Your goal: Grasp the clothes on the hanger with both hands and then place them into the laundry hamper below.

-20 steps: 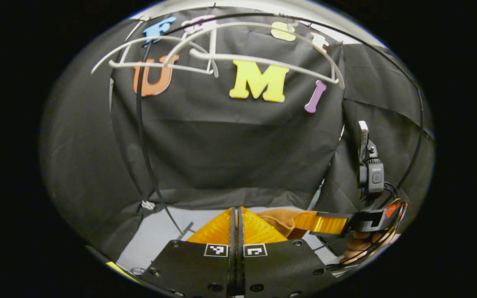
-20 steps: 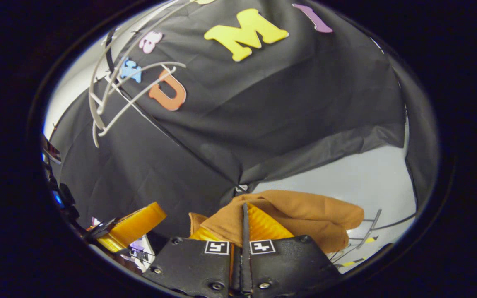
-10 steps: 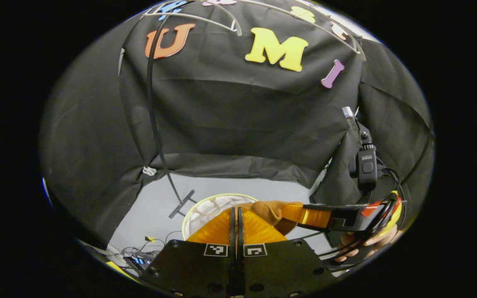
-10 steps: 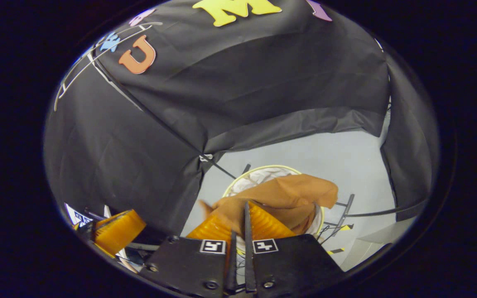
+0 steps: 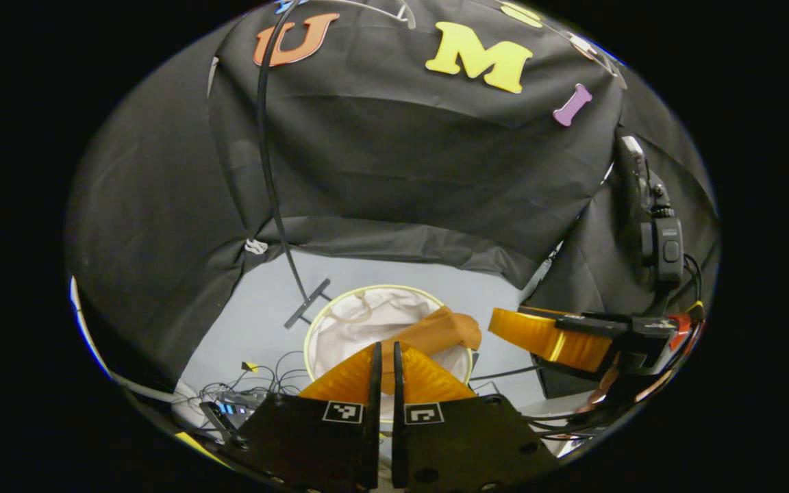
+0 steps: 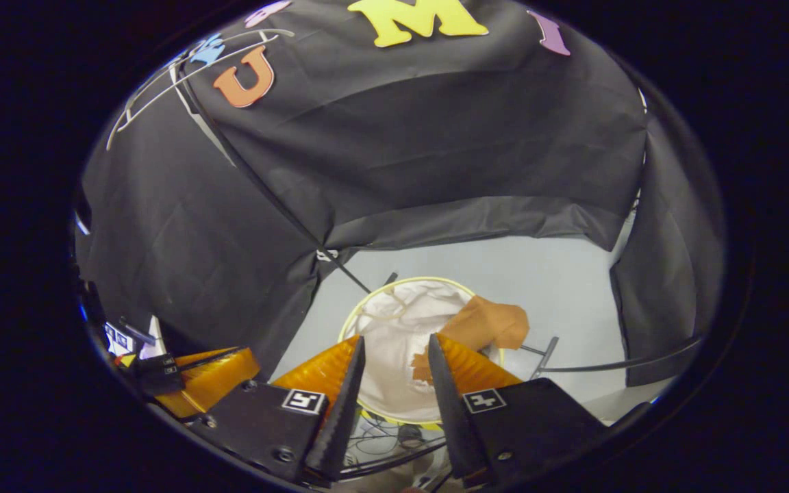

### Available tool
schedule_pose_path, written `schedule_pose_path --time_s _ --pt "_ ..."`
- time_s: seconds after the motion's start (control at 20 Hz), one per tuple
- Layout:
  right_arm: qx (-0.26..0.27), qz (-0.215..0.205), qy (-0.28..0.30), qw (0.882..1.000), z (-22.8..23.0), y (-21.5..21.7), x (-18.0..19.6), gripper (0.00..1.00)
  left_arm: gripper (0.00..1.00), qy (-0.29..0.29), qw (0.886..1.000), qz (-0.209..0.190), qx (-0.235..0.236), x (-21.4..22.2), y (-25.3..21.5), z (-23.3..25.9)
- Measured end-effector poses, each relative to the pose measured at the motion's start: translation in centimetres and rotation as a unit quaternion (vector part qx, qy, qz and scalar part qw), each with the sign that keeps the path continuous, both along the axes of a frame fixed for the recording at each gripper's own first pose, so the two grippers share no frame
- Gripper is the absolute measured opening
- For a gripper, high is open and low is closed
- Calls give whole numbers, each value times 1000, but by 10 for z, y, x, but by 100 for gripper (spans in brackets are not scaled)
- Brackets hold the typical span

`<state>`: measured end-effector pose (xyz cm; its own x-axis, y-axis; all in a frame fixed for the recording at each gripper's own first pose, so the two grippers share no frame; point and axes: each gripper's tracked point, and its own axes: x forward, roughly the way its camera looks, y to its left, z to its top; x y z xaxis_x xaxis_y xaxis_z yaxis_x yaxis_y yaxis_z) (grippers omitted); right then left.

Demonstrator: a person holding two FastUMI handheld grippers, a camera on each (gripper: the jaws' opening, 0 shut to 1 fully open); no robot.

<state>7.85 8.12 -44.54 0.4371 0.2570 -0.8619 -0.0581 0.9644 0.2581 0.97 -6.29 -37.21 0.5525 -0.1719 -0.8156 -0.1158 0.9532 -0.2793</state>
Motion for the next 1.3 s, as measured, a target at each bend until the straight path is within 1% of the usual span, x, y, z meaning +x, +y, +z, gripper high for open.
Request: schedule_pose_path --time_s 0.05,0.1,0.15,0.2,0.25,0.3,0.4,0.55,0.6,0.65,0.7,0.75,0.8,0.85,1.0,1.1,1.3 --pt "-10 0 -4 1000 2 -6 -4 63 16 5 1000 0 -1 -4 -2 -1" --pt "-18 2 -9 1000 6 -12 -6 68 18 8 1000 -2 -2 -7 -2 -2" --pt "-23 3 -14 1000 13 -15 -10 71 17 10 1000 -2 1 -7 -3 1" --pt "-28 3 -20 999 20 -21 -14 74 32 13 1000 -4 4 -8 -2 3" --pt "-31 2 -27 999 28 -25 -17 78 35 12 1000 -6 7 -9 -2 7" --pt "-36 -2 -37 999 37 -30 -17 77 39 10 1000 -8 9 -9 -3 12" --pt "-39 -10 -56 998 58 -37 -19 77 53 4 1000 -13 13 -9 -4 25" --pt "-41 -18 -89 995 89 -49 -23 78 80 -11 1000 -18 22 -10 -1 45" --pt "-45 -20 -104 993 101 -52 -22 78 93 -19 999 -20 24 -10 -1 55" --pt "-49 -21 -120 991 114 -55 -24 78 100 -29 999 -21 29 -10 0 65" --pt "-53 -23 -134 989 127 -57 -26 82 94 -38 998 -22 34 -10 2 74" --pt "-56 -24 -147 987 138 -62 -31 83 95 -48 998 -22 38 -9 3 85" --pt "-57 -26 -159 985 151 -65 -33 92 95 -59 997 -22 42 -9 4 94" --pt "-59 -27 -168 984 162 -67 -38 94 95 -68 996 -23 45 -9 5 103" --pt "-58 -31 -203 977 196 -68 -36 95 95 -104 993 -22 56 -8 8 136" --pt "-55 -35 -224 972 222 -69 -43 96 95 -123 990 -20 61 -9 13 154" --pt "-53 -42 -256 964 254 -74 -45 96 95 -154 985 -17 75 -11 25 180"
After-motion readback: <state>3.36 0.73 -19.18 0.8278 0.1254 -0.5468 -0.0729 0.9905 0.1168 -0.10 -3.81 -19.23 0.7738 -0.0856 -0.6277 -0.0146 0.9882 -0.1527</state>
